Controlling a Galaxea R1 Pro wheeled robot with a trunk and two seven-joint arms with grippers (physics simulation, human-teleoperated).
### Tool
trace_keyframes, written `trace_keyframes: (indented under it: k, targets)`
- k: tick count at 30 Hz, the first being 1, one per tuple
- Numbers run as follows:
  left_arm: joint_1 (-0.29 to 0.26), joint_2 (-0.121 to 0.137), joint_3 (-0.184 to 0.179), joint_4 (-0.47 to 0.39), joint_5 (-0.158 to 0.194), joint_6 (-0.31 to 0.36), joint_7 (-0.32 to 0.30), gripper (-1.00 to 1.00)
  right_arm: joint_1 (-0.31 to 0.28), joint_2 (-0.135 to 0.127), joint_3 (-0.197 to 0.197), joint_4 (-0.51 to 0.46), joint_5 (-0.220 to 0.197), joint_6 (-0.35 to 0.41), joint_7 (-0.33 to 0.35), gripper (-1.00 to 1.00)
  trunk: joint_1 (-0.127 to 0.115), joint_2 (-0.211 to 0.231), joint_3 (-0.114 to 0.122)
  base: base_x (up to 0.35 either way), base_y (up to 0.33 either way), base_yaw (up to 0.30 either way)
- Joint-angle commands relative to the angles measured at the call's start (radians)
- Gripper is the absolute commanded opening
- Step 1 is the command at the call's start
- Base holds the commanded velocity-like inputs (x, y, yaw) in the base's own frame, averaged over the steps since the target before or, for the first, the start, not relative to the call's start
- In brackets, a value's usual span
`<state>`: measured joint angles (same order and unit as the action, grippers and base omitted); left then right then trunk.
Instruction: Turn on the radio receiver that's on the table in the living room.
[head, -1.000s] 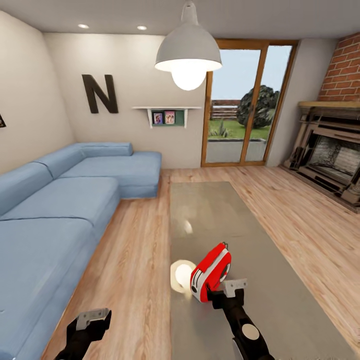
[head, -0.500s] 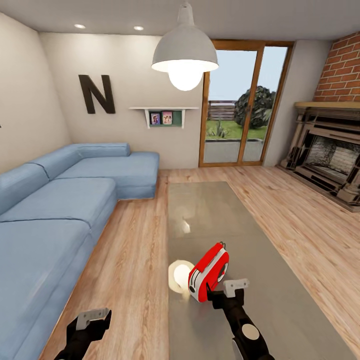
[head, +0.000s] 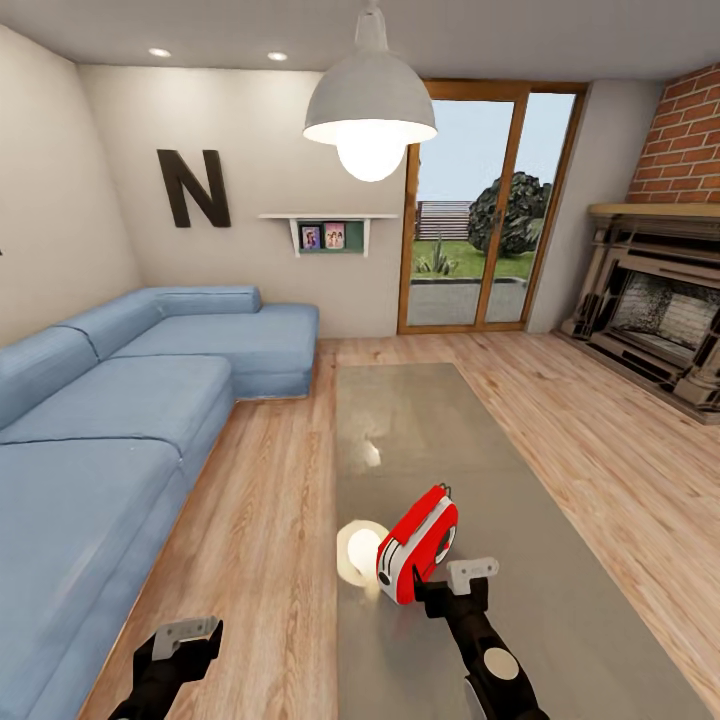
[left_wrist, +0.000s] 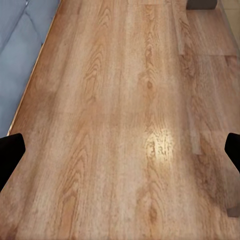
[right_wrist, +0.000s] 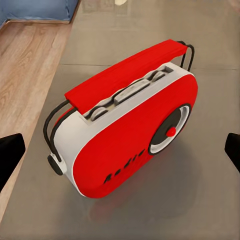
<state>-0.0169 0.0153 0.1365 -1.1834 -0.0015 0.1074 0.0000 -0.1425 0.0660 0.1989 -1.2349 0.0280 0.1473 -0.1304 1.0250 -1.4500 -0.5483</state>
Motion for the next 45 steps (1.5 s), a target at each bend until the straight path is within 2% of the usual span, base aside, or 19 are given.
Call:
trace_keyframes:
  k: [1, 35, 40, 42, 45]
  targets:
    - [0.0, 0.0, 0.0, 0.0, 0.0, 0.0, 0.0, 1.0, 0.0, 0.0, 0.0, 0.0, 0.0, 0.0, 0.0, 1.0, 0.0, 0.0, 0.0, 0.0, 0.0, 0.0]
    - [0.0, 0.0, -0.002, -0.016, -0.002, -0.001, 0.0, 1.0, 0.0, 0.0, -0.002, -0.016, 0.001, 0.0, -0.004, 1.0, 0.0, 0.0, 0.0, 0.0, 0.0, 0.0]
    - [0.0, 0.0, -0.004, -0.069, -0.001, 0.001, 0.0, 1.0, 0.0, 0.001, -0.004, -0.054, 0.002, 0.005, -0.006, 1.0, 0.0, 0.0, 0.0, 0.0, 0.0, 0.0]
    - [0.0, 0.0, -0.003, -0.098, 0.0, 0.007, 0.002, 1.0, 0.0, 0.002, -0.004, -0.096, 0.003, 0.012, -0.009, 1.0, 0.0, 0.0, 0.0, 0.0, 0.0, 0.0]
    - [0.0, -0.001, -0.001, -0.141, 0.001, 0.017, 0.004, 1.0, 0.0, 0.002, -0.004, -0.186, 0.005, 0.061, -0.012, 1.0, 0.0, 0.0, 0.0, 0.0, 0.0, 0.0]
